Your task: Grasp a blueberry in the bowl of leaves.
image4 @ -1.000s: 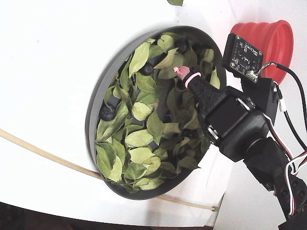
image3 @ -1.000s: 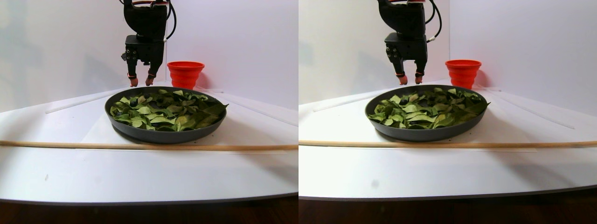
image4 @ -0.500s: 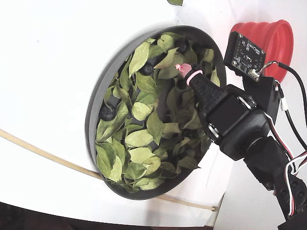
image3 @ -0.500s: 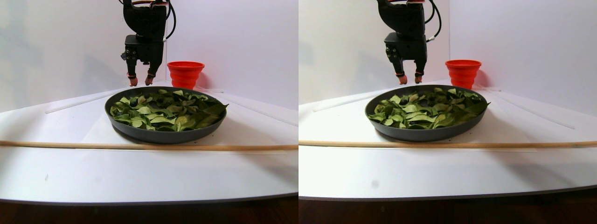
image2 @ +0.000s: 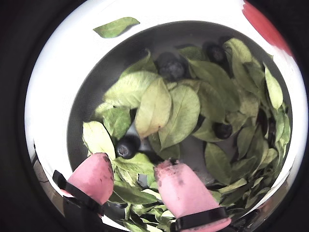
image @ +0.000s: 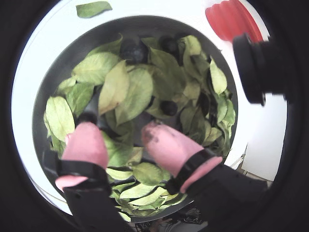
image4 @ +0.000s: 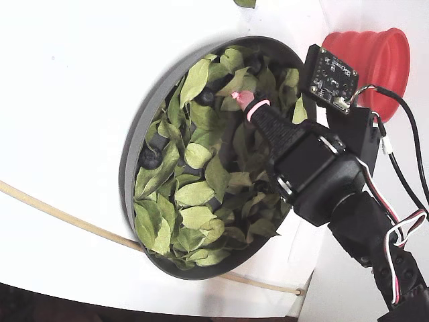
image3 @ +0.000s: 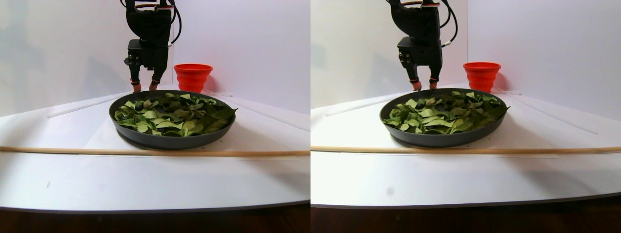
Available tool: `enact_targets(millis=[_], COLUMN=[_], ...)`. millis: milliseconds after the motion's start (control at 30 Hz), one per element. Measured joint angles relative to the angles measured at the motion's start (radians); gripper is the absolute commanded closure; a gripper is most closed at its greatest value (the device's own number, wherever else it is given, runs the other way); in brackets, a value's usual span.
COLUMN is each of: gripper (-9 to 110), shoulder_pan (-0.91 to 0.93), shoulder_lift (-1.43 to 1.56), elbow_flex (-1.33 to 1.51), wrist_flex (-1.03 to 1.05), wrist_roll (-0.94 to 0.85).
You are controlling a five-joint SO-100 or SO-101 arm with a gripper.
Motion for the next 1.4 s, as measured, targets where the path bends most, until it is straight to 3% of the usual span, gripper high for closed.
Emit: enact_targets(millis=[1400], gripper=[84], shoulder_pan=[-0.032], shoulder_lift=[-0.13], elbow_flex=[0.025], wrist_flex=[-0.144], wrist_roll=[0.072])
